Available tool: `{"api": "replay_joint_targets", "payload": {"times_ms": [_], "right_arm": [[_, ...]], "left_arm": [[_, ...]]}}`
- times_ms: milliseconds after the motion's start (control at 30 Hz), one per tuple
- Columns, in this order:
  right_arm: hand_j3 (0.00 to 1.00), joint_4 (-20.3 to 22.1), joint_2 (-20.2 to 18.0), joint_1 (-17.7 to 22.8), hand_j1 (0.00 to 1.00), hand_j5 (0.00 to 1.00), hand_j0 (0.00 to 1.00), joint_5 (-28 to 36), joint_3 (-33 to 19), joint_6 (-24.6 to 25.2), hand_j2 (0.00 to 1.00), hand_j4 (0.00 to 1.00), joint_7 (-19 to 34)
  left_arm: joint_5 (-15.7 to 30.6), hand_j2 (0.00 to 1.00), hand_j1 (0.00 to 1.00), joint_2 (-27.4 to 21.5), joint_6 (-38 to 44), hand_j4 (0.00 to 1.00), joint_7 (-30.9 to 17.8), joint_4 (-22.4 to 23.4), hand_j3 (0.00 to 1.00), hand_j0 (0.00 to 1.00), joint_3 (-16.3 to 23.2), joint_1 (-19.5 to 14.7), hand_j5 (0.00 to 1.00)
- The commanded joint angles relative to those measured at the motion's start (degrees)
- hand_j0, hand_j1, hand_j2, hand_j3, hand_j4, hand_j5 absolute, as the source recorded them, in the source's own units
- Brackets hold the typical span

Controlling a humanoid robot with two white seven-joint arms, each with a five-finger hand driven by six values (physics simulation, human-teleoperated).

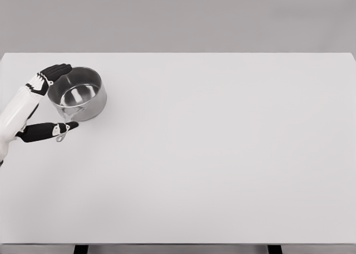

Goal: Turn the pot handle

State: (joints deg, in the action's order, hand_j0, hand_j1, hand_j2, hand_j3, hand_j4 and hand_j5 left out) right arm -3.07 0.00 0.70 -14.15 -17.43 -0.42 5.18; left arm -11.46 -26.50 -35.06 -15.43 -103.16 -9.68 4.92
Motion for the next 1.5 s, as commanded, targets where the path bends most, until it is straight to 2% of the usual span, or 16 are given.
{"api": "replay_joint_targets", "payload": {"times_ms": [0, 233, 367, 400, 433, 500, 533, 633, 667, 733, 833, 933, 1000, 1067, 1267, 1467], "right_arm": [[1.0, 0.0, 0.0, 0.0, 1.0, 1.0, 1.0, 0.0, 0.0, 0.1, 1.0, 1.0, 0.0], [1.0, 0.0, 0.0, 0.0, 1.0, 1.0, 1.0, 0.0, -0.1, 0.0, 1.0, 1.0, 0.0], [1.0, 0.0, 0.0, 0.0, 1.0, 1.0, 1.0, 0.0, 0.0, 0.0, 1.0, 1.0, 0.0], [1.0, 0.0, 0.0, 0.0, 1.0, 1.0, 1.0, 0.0, -0.1, 0.0, 1.0, 1.0, 0.0], [1.0, 0.0, 0.0, 0.0, 1.0, 1.0, 1.0, 0.0, 0.0, 0.1, 1.0, 1.0, 0.0], [1.0, 0.0, 0.0, 0.0, 1.0, 1.0, 1.0, 0.0, 0.0, 0.0, 1.0, 1.0, 0.0], [1.0, 0.0, 0.0, 0.0, 1.0, 1.0, 1.0, 0.0, -0.1, 0.1, 1.0, 1.0, 0.0], [1.0, 0.0, 0.0, 0.0, 1.0, 1.0, 1.0, 0.0, 0.0, 0.1, 1.0, 1.0, 0.0], [1.0, 0.0, 0.0, 0.0, 1.0, 1.0, 1.0, 0.0, -0.1, 0.0, 1.0, 1.0, 0.0], [1.0, 0.0, 0.0, 0.0, 1.0, 1.0, 1.0, 0.0, -0.1, 0.0, 1.0, 1.0, 0.0], [1.0, 0.0, 0.0, 0.0, 1.0, 1.0, 1.0, 0.0, 0.0, 0.1, 1.0, 1.0, 0.0], [1.0, -0.1, 0.0, 0.0, 1.0, 1.0, 1.0, 0.0, 0.0, 0.0, 1.0, 1.0, 0.0], [1.0, 0.0, 0.0, 0.0, 1.0, 1.0, 1.0, 0.0, -0.1, 0.1, 1.0, 1.0, 0.0], [1.0, 0.0, 0.0, 0.0, 1.0, 1.0, 1.0, 0.0, 0.0, 0.0, 1.0, 1.0, 0.0], [1.0, -0.1, 0.0, 0.0, 1.0, 1.0, 1.0, 0.0, 0.0, 0.0, 1.0, 1.0, 0.0], [1.0, 0.0, 0.0, 0.0, 1.0, 1.0, 1.0, 0.0, 0.0, 0.0, 1.0, 1.0, 0.0]], "left_arm": [[0.4, 1.0, 1.0, 0.0, 0.1, 1.0, 0.1, 0.0, 1.0, 1.0, 0.0, 0.0, 1.0], [-1.5, 1.0, 1.0, 0.2, 0.1, 1.0, 0.1, 0.0, 1.0, 1.0, 0.2, 0.1, 1.0], [-1.2, 1.0, 1.0, -0.2, 0.1, 1.0, -0.6, 0.0, 1.0, 1.0, 0.4, -1.8, 1.0], [-0.9, 1.0, 1.0, -0.5, 0.1, 1.0, -2.8, 0.0, 1.0, 1.0, 0.5, -2.6, 1.0], [-0.3, 1.0, 1.0, -1.5, 0.1, 1.0, -8.4, -0.1, 1.0, 1.0, 0.5, -4.5, 1.0], [9.9, 1.0, 1.0, -1.9, 0.1, 1.0, -19.6, -0.1, 1.0, 1.0, 0.7, -5.7, 1.0], [13.9, 1.0, 1.0, -1.8, 0.1, 1.0, -19.6, -0.1, 1.0, 1.0, 0.7, -7.0, 1.0], [20.0, 1.0, 1.0, -3.1, 0.1, 1.0, -19.6, -0.2, 1.0, 1.0, 2.0, -12.5, 1.0], [23.0, 1.0, 1.0, -6.0, 0.1, 1.0, -19.6, -0.2, 1.0, 1.0, 4.1, -13.4, 1.0], [34.0, 1.0, 1.0, -15.0, 0.1, 1.0, -19.6, -0.2, 1.0, 1.0, 11.8, -14.1, 1.0], [37.6, 1.0, 1.0, -18.0, 1.8, 1.0, -19.6, -0.1, 1.0, 1.0, 19.8, -17.6, 1.0], [49.0, 1.0, 1.0, -27.6, 7.8, 1.0, -19.6, -0.2, 1.0, 1.0, 28.9, -19.2, 1.0], [52.0, 1.0, 1.0, -29.6, 9.3, 1.0, -19.6, -0.2, 1.0, 1.0, 30.9, -19.7, 1.0], [58.1, 1.0, 1.0, -33.9, 15.6, 1.0, -19.6, -0.2, 1.0, 1.0, 32.5, -20.0, 1.0], [60.0, 1.0, 1.0, -35.5, 32.0, 1.0, -19.6, -0.2, 1.0, 1.0, 33.8, -21.0, 1.0], [63.4, 1.0, 1.0, -37.0, 34.3, 1.0, -19.6, -0.3, 1.0, 1.0, 36.5, -20.8, 1.0]]}}
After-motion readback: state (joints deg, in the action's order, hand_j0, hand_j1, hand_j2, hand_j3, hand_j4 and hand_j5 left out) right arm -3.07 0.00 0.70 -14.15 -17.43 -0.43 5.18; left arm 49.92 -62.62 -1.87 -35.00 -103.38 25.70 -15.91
